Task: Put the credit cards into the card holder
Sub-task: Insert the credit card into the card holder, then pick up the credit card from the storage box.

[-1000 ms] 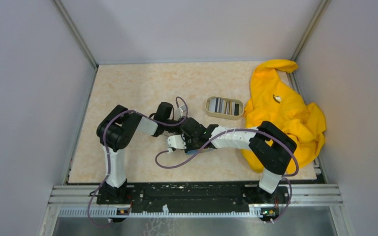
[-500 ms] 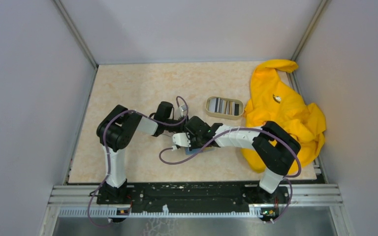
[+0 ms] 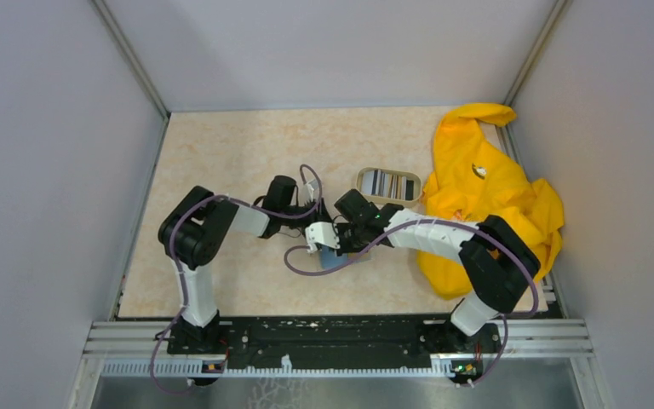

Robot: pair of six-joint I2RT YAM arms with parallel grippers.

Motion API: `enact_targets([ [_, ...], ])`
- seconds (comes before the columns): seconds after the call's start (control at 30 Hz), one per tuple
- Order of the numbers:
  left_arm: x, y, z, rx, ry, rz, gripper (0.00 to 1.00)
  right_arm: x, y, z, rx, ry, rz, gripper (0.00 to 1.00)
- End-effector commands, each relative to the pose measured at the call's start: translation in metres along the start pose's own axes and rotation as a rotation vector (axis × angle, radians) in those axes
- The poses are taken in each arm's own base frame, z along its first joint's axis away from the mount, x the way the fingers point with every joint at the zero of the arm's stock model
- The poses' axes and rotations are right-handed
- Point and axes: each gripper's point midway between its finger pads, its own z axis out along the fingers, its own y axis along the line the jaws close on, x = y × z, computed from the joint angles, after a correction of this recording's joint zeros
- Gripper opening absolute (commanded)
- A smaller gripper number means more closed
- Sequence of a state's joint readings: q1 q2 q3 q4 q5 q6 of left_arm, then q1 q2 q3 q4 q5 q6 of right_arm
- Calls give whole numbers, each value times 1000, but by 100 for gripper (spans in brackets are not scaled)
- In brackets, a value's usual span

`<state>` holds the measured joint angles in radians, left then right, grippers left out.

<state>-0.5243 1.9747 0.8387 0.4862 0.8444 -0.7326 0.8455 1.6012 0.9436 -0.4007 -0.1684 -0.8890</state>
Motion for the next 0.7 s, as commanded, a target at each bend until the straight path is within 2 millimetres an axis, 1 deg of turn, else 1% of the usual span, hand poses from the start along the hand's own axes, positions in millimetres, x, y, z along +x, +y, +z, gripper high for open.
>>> enact_targets([
  [0.0, -16, 4, -13, -69, -100, 66, 51, -49, -1, -42, -84, -256, -2, 11],
  [0.07, -23, -7, -21, -54, -141, 116, 52, -54, -5, -58, -100, -333, 26, 12],
  [0.17, -31, -24, -34, -24, -207, 207, 56, -55, -17, -83, -89, -432, 80, 13],
  [0.23, -34, -38, -45, -6, -249, 300, 57, -52, -31, -100, -56, -484, 124, 14],
  [0.3, -39, -45, -59, -34, -305, 389, 58, -46, -48, -120, -3, -531, 175, 15],
  [0.4, -44, -50, -83, -117, -399, 532, 59, -30, -77, -153, 121, -585, 262, 19],
  [0.43, -47, -52, -92, -149, -436, 576, 60, -26, -87, -168, 179, -605, 284, 23],
  [0.47, -53, -56, -106, -193, -502, 617, 62, -20, -95, -178, 227, -620, 310, 28],
  [0.5, -55, -55, -116, -234, -548, 633, 64, -14, -104, -189, 281, -635, 343, 38],
  [0.53, -57, -54, -125, -266, -587, 652, 67, -5, -113, -198, 341, -640, 389, 49],
  [0.57, -57, -50, -132, -302, -620, 668, 75, 1, -123, -206, 404, -643, 443, 63],
  [0.6, -55, -43, -139, -341, -643, 669, 83, 9, -130, -211, 460, -643, 490, 74],
  [0.63, -55, -38, -145, -372, -668, 664, 92, 14, -136, -215, 502, -649, 526, 83],
  [0.67, -55, -32, -150, -403, -696, 651, 98, 18, -142, -218, 529, -651, 556, 92],
])
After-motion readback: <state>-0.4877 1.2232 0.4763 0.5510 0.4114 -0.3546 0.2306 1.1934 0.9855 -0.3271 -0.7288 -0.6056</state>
